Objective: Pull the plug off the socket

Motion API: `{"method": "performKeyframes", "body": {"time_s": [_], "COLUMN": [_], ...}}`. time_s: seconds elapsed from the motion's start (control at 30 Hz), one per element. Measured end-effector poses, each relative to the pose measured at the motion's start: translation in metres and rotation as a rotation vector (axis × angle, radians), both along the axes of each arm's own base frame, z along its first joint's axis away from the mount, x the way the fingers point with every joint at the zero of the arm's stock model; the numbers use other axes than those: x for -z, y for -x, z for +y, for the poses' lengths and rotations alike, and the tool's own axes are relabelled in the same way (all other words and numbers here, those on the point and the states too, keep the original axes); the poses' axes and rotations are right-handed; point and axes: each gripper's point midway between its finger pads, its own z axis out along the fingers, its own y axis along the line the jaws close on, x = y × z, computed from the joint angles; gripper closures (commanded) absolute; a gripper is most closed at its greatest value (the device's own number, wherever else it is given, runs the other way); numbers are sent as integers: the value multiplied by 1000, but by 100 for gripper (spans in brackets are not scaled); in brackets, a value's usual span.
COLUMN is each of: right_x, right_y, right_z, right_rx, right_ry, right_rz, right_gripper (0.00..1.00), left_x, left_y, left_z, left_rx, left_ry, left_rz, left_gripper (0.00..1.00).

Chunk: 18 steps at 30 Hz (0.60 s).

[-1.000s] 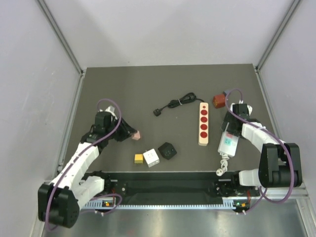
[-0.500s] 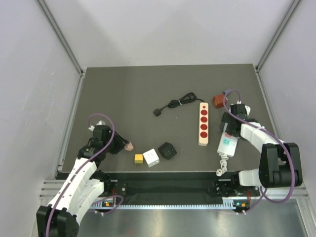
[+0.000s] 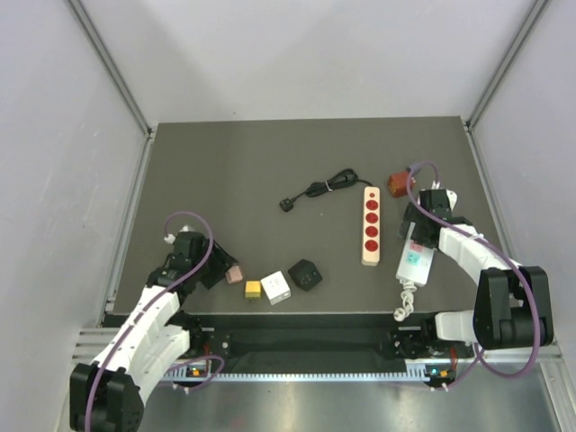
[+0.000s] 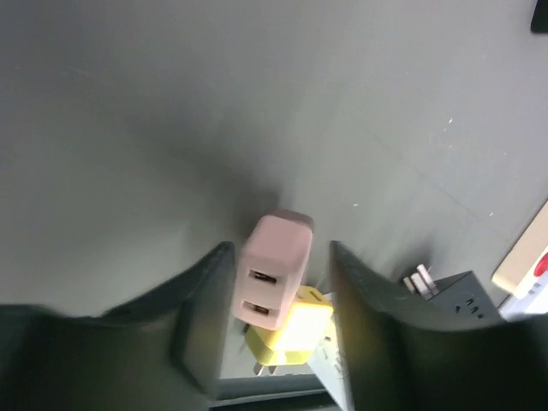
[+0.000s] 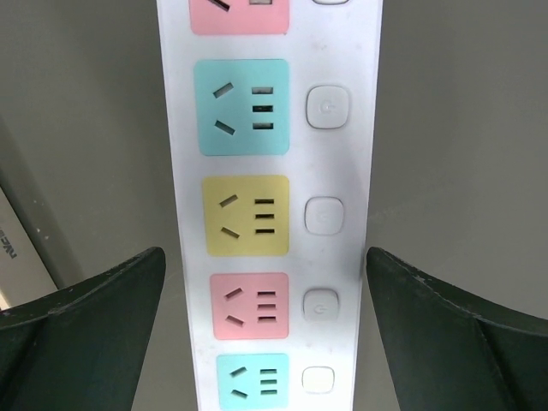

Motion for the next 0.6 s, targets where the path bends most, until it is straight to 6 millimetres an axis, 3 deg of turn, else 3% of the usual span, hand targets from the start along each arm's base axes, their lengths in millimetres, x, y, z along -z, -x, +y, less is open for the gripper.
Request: {"method": "performKeyframes", "body": {"time_s": [0.07,0.1,0.33,0.47,0.6], "right_x": [0,0,0,0,-10], "right_y": [0,0,0,1,1], "right_z": [1,2,3,3,-2], "right_rx": [-4,-6,-12,-12,5], "right_ry": [0,0,3,11,36], "right_rz": [0,0,0,4,19], "right_gripper": [0,0,0,0,0], "left_x": [-1,-2,-4,-29,-69], "left_y": [0,0,2,-10,-31], "left_z": [2,3,7,8,5], "left_rx": [-4,-9,-19,-1,29], "left_ry": [-8,-10,-36,-60,-73], "left_rz": [-6,-10,10,-24,-124], "left_gripper": [27,14,8,8,6]}}
